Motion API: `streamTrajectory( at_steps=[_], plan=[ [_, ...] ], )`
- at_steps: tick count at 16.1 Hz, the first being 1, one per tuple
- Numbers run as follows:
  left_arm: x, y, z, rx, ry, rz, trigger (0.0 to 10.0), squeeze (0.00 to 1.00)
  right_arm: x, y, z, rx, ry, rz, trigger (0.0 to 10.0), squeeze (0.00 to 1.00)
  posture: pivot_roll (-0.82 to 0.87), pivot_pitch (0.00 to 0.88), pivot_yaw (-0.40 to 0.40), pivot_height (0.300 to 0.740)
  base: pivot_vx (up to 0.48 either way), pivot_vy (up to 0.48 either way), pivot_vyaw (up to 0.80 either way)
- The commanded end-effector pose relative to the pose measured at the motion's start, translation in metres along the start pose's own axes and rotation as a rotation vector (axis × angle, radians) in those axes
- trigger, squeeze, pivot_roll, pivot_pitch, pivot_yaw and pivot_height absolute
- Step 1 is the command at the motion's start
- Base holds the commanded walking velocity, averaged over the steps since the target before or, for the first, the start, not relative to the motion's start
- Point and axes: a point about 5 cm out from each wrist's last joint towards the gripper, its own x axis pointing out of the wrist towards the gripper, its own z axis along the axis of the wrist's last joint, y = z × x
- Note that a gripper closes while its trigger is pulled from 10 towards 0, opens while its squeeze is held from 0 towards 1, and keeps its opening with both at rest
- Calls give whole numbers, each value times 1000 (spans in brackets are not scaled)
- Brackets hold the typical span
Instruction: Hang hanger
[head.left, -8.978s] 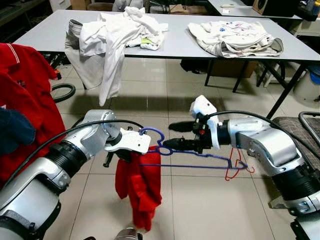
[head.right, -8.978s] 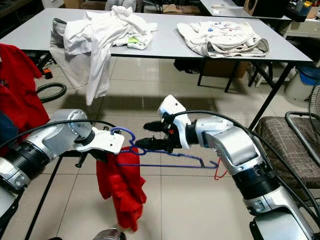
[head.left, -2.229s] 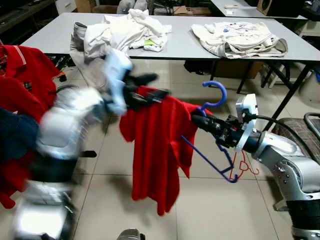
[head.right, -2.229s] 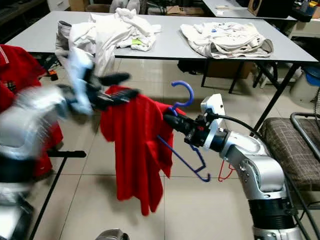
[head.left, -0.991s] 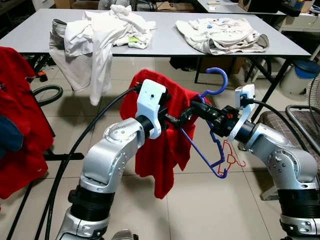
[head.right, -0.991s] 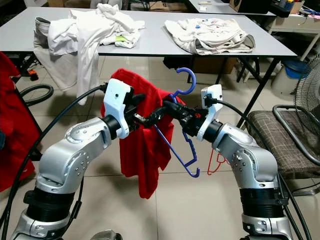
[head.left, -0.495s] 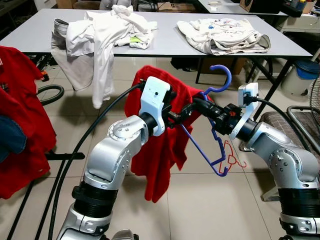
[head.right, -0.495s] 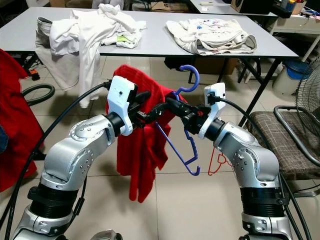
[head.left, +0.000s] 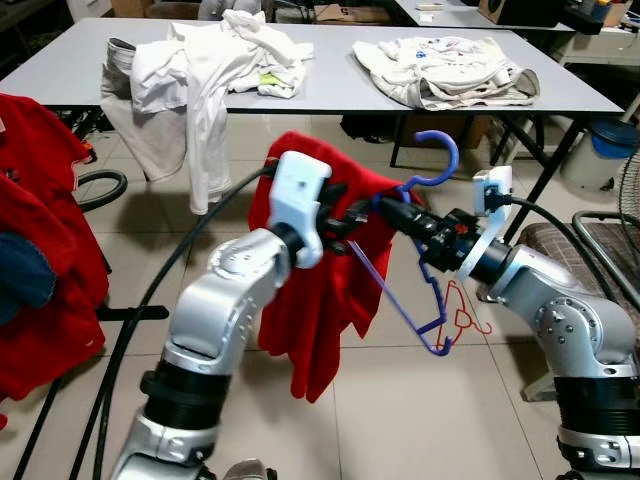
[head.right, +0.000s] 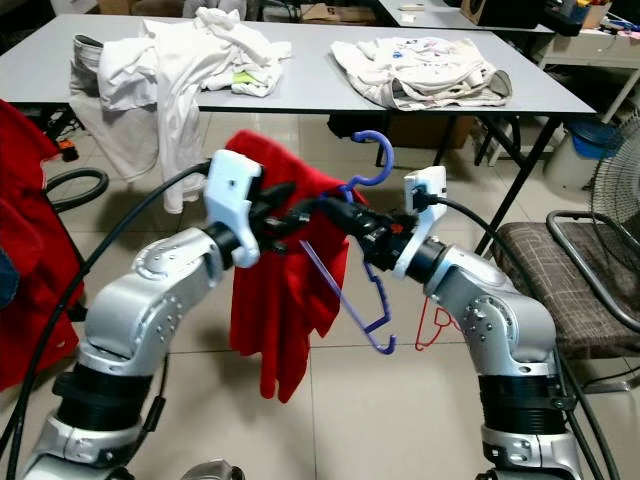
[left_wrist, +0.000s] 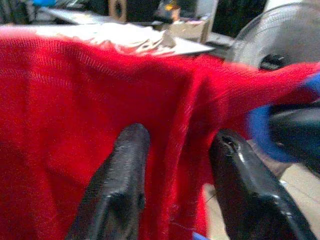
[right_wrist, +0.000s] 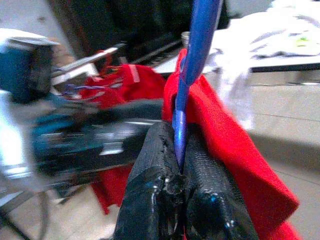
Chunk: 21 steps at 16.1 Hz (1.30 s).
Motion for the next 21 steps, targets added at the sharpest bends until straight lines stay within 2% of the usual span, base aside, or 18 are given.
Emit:
streamTrajectory(
  at_steps=[1,8,11,13,14,17,19,21],
  plan=[
    [2,2,5,17,-10,17,0,0,5,11,15,-40,-43,74,0,0,29,4,-35,740,0,0,0],
    [5,3,8,18,-24,18,0,0,2,12,18,-39,-53,82,0,0,26,4,-30,740,0,0,0],
    [2,-4,16,65,-62,-64,0,0,1,7,12,-66,-5,36,0,0,26,4,-28,740,0,0,0],
    [-2,-7,16,82,-39,-120,0,0,-1,2,7,-83,39,-25,0,0,26,3,-28,740,0,0,0],
    [-7,-8,16,82,-17,-166,0,0,-4,-4,-1,-114,112,-75,0,0,25,5,-28,740,0,0,0],
    [-8,-1,21,80,-37,-145,0,0,-6,-5,-9,-113,162,-79,0,0,27,6,-29,740,0,0,0],
    [-4,11,33,66,-108,-43,0,0,-7,-2,-17,-95,197,-73,0,0,26,7,-29,740,0,0,0],
    [-3,11,42,58,-148,-41,0,0,-9,-3,-24,-76,220,-101,0,0,24,8,-29,740,0,0,0]
  ],
)
